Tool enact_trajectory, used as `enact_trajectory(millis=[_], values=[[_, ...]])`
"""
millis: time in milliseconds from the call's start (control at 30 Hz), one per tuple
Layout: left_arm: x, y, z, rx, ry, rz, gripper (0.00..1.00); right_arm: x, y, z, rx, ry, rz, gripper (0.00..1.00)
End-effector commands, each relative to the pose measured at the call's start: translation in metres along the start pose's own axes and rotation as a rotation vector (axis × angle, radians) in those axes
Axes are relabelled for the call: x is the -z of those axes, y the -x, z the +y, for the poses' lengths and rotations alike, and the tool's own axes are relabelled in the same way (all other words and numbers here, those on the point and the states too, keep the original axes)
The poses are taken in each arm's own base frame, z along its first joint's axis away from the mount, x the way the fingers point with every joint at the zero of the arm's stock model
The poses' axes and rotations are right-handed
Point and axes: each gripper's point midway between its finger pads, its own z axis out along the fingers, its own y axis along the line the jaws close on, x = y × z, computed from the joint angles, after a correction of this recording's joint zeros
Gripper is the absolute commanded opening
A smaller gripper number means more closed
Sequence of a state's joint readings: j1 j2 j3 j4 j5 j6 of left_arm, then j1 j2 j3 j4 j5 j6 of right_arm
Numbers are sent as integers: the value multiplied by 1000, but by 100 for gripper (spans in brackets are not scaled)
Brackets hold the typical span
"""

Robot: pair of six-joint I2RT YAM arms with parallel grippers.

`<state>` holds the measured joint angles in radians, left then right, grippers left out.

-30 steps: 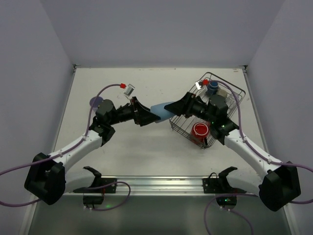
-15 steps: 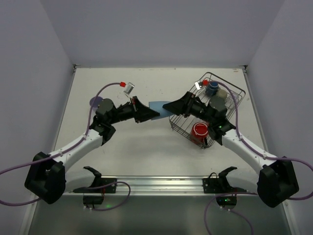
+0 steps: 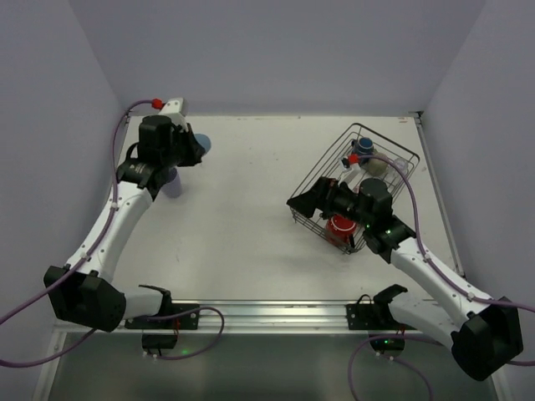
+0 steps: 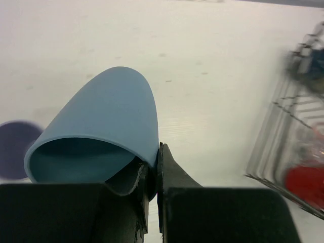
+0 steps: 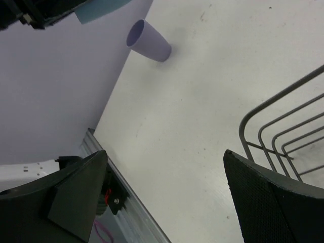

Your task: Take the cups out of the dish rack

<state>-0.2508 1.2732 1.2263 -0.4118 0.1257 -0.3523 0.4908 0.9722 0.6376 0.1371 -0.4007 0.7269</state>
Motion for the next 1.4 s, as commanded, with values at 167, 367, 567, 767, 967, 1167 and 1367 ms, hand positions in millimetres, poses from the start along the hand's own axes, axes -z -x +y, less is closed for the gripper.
enact_trajectory(millis=[167,367,567,767,967,1167,1367], values=[[35,-9,96,-125,458,255,0,14,-18,-18,89,-81,71,99],[33,-10,105,-132,507,358,0,21,-19,-7,92,-31,54,99],[17,-21,119,-107,522,433,0,24,-20,-6,97,-30,50,99],[6,-17,126,-84,507,447,0,21,-23,-8,93,-31,61,99],[-1,-22,134,-69,502,471,0,18,-25,-12,89,-43,73,99],[-3,-31,134,-55,494,494,0,17,-25,-15,91,-55,71,99],[0,-40,134,-50,487,520,0,16,-26,-16,89,-60,75,99]])
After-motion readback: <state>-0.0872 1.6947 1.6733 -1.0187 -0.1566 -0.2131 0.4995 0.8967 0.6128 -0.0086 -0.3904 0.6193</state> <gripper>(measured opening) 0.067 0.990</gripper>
